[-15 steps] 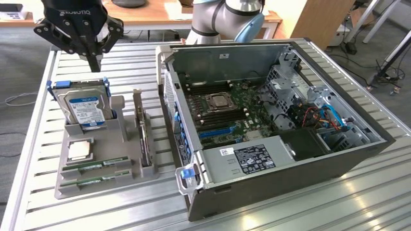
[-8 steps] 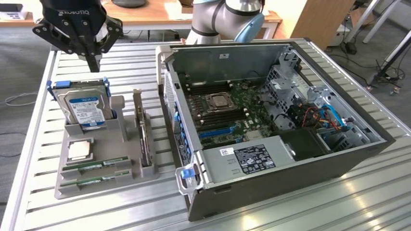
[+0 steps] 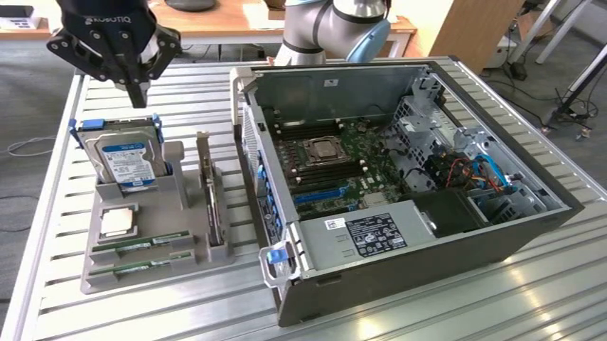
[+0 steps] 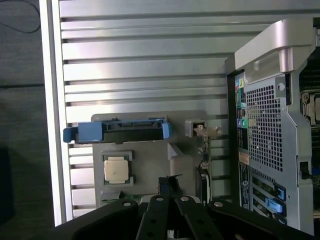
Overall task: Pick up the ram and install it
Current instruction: 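Reach for the ram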
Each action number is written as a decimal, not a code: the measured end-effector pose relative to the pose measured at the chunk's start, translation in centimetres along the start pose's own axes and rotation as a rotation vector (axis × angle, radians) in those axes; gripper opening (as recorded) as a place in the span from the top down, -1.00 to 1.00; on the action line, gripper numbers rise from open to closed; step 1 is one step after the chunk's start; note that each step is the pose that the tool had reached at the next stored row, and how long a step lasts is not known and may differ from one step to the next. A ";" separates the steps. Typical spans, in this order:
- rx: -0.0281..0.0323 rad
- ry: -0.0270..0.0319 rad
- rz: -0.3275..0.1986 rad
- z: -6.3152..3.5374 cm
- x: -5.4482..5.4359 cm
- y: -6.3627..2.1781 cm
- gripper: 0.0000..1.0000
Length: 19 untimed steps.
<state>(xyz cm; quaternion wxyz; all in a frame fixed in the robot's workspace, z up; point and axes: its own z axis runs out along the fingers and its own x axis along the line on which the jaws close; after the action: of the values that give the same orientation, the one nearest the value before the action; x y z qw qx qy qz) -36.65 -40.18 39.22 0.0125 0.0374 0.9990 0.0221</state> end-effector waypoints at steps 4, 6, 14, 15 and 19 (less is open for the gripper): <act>0.0000 0.0000 0.000 -0.02 0.1 -0.40 0.79; 0.0000 0.0000 0.000 -0.03 0.1 -0.59 0.79; 0.0000 0.0000 0.000 -0.07 0.2 -1.50 0.79; 0.0000 0.0000 0.000 -0.08 0.2 -1.62 0.79; 0.0000 0.0000 0.000 -0.10 0.3 -2.07 0.79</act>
<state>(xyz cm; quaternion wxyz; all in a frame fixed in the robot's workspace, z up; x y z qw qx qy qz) -37.08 -42.22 39.22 0.0124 0.0374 0.9990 0.0221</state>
